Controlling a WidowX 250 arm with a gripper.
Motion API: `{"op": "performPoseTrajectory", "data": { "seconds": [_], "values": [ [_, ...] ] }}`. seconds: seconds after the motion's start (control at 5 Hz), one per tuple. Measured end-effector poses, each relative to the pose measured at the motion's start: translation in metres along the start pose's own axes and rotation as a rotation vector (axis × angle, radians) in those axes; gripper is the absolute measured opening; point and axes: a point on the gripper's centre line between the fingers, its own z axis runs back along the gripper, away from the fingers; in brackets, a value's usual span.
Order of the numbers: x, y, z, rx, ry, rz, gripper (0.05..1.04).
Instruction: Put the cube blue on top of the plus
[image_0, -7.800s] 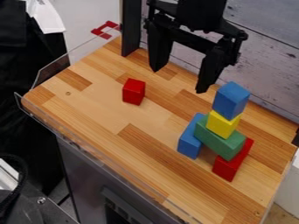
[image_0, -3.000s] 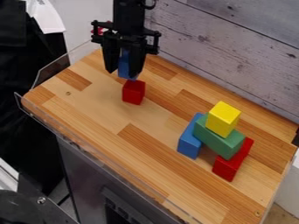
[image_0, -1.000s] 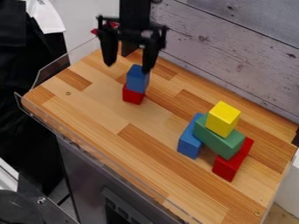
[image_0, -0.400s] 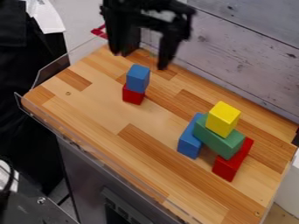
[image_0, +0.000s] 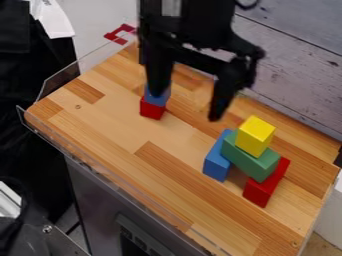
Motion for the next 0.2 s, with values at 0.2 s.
{"op": "performPoseTrajectory", "data": {
  "seconds": [0.2],
  "values": [
    [0.0026,-0.012,-0.0106,-0.006,0.023,-0.015,1.0]
  ]
}}
